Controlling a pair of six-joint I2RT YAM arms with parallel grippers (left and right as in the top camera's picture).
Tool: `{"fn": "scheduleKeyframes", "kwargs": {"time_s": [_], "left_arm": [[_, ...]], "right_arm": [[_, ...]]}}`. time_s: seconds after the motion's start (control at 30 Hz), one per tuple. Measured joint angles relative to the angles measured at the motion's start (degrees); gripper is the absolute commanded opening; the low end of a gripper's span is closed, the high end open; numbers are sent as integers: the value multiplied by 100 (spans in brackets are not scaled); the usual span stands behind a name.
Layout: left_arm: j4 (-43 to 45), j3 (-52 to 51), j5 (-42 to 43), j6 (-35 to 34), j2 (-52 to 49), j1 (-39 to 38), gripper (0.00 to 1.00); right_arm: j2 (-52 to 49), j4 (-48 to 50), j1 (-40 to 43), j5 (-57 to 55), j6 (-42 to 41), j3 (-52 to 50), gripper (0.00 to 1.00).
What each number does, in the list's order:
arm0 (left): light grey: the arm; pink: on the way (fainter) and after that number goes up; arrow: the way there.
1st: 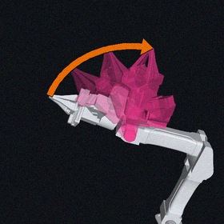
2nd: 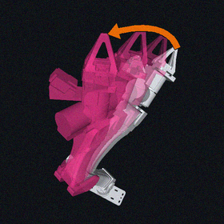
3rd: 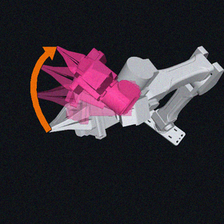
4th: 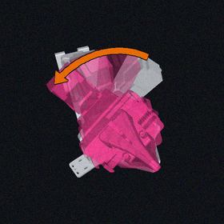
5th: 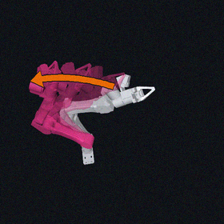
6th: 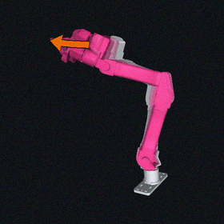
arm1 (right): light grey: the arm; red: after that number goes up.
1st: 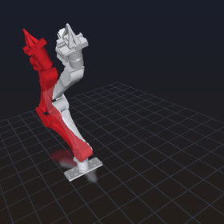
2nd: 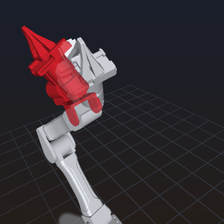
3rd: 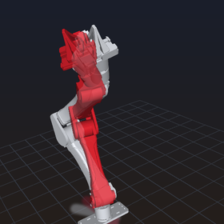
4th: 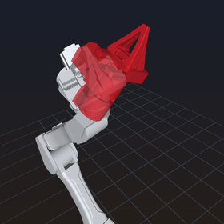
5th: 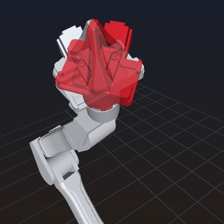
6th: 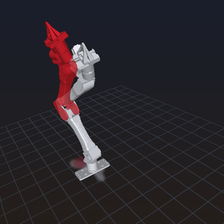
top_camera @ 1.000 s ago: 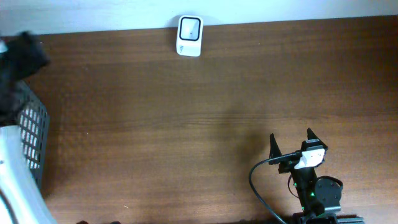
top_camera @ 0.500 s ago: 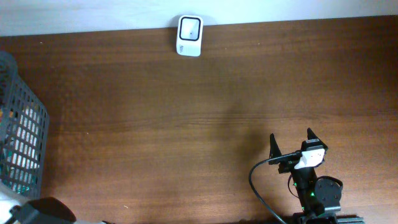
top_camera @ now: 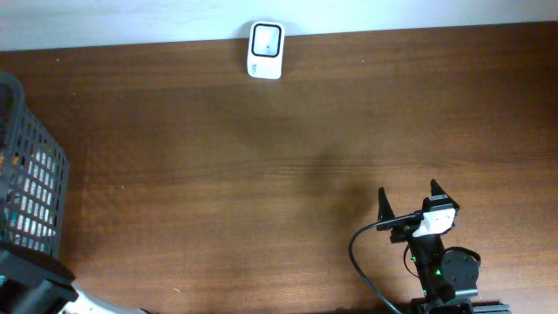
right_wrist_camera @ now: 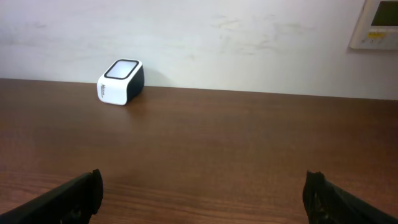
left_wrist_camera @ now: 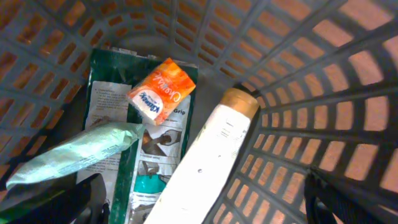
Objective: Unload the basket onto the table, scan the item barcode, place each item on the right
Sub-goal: 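Reach the left gripper into the gray basket and grasp the white tube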
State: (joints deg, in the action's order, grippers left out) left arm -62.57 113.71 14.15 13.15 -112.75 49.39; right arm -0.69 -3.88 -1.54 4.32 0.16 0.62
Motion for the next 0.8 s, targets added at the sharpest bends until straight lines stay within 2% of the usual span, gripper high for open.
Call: {"fn": "scheduleKeyframes", "kwargs": {"time_s": [0.27, 0.47, 0.67, 0.8], "left_arm": [[-46, 9, 66, 511, -973, 20, 90], [-85, 9, 66, 874, -1519, 11, 84], [-188, 9, 87, 1137, -1917, -149, 74], [-170, 13, 98, 1241, -2000, -356, 60]], "right_arm": [[0, 0, 0, 0, 2, 0, 98], [0, 0, 0, 0, 2, 0, 98], [0, 0, 0, 0, 0, 0, 98], [0, 0, 0, 0, 0, 0, 98]]}}
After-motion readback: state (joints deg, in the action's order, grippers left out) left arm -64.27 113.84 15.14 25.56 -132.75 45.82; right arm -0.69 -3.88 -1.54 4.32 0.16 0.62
